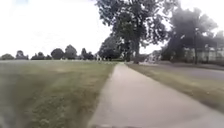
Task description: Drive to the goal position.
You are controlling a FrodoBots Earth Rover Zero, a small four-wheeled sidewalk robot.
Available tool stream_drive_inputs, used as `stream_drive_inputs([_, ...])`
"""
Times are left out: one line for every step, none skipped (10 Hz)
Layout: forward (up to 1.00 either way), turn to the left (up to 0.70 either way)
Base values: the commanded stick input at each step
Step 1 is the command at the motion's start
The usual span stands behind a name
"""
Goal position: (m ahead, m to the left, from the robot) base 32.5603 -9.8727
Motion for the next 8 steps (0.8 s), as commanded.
stream_drive_inputs([1.0,0.0])
stream_drive_inputs([1.0,0.0])
stream_drive_inputs([1.0,0.0])
stream_drive_inputs([1.0,0.0])
stream_drive_inputs([1.0,0.0])
stream_drive_inputs([1.0,0.0])
stream_drive_inputs([1.0,0.0])
stream_drive_inputs([1.0,0.0])
